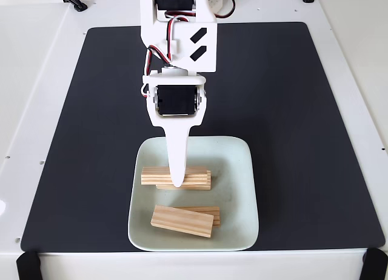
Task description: Pick up the wooden block and place them on the plate.
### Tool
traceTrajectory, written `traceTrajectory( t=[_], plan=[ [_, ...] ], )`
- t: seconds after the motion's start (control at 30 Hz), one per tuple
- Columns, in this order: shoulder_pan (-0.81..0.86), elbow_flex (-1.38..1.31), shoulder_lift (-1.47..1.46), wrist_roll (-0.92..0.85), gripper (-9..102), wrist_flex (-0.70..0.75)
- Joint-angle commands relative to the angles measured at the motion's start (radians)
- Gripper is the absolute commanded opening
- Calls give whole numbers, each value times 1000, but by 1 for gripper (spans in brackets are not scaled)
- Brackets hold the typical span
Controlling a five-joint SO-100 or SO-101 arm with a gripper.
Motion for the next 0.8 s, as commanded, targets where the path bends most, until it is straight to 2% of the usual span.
traceTrajectory(
  t=[0.0,0.77],
  plan=[
    [-8,-8,11,5,0,0],
    [-11,21,12,8,0,-11]
  ],
)
